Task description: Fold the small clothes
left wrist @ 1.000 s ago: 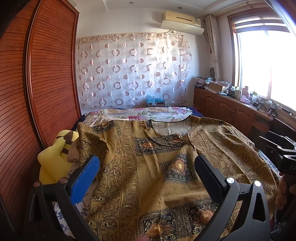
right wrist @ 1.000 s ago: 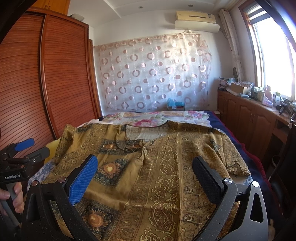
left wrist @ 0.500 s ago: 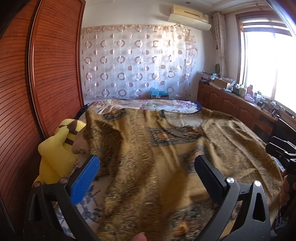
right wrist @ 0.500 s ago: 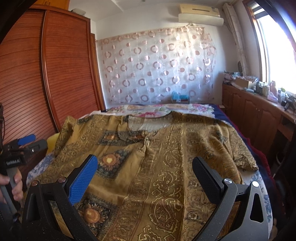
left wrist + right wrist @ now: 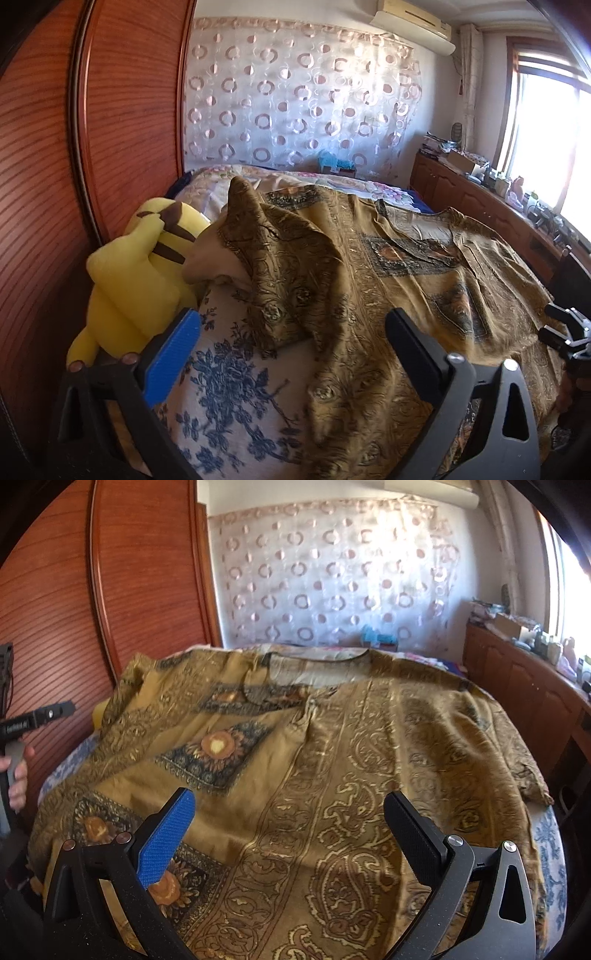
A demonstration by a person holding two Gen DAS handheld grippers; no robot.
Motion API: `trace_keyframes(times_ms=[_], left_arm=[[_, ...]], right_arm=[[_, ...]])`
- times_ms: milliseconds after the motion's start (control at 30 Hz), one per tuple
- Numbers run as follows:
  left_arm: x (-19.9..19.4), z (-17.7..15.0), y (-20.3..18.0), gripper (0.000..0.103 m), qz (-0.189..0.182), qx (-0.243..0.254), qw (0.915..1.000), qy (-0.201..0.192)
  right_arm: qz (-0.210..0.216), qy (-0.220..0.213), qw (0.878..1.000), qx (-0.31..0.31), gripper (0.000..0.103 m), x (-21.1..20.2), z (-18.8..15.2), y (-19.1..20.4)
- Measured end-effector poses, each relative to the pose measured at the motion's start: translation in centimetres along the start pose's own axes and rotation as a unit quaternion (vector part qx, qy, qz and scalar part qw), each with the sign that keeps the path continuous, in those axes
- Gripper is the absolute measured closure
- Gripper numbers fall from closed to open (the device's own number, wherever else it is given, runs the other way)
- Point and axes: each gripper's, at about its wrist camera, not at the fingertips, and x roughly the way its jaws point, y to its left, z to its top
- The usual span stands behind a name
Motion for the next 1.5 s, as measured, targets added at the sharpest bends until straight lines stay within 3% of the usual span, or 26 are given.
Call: trace_keyframes(times_ms=[133, 200, 433, 500, 567, 867, 1033, 1200, 1333, 1500], left_arm=[[2.2, 0.5, 1.3, 0.026, -0.033, -0.016, 0.9990, 0.026], [3.5, 0.6, 1.6, 0.041, -0.043, -0.019, 0.9979, 0.043], [7.5, 0.3, 2.0, 0.065, -0.033, -0.011, 0.9948, 0.096], [7.5, 0.2, 2.3, 0.095, -0.031, -0.009, 0.9948, 0.097], [7.0, 0.4, 2.5, 0.101, -0.035, -0.007, 0.9950, 0.093], [3.3, 5.1, -0.2, 0.103, -0.050, 0.035, 0.9972, 0.043], [3.0, 7.7, -5.1, 0.103, -0.080, 0.088, 0.9924, 0.032], [2.8, 8.1, -10.7, 0.103, -0.107, 0.138, 0.9840, 0.035], [2.6, 7.3, -12.6, 0.096, -0.105, 0.147, 0.9825, 0.044], [2.3, 6.2, -11.1, 0.083, -0.093, 0.145, 0.9837, 0.052]], right_arm=[[0.002, 0.014, 1.000, -0.017, 0.000, 1.3, -0.1, 0.5], [0.004, 0.021, 1.000, -0.017, 0.000, 1.7, -0.2, 0.5], [0.009, 0.023, 1.000, -0.003, 0.001, 2.1, -0.2, 0.2], [0.008, 0.021, 1.000, -0.003, 0.001, 2.2, -0.2, 0.2], [0.006, 0.019, 1.000, -0.005, 0.001, 2.1, -0.3, 0.4], [0.002, 0.011, 1.000, -0.010, 0.001, 1.9, -0.4, 0.7], [0.001, 0.011, 1.000, -0.011, 0.001, 2.0, -0.4, 0.6], [0.002, 0.011, 1.000, -0.009, 0.001, 1.9, -0.4, 0.6], [0.004, 0.011, 1.000, -0.008, 0.001, 1.9, -0.5, 0.5], [0.004, 0.011, 1.000, -0.008, 0.001, 1.9, -0.5, 0.4]])
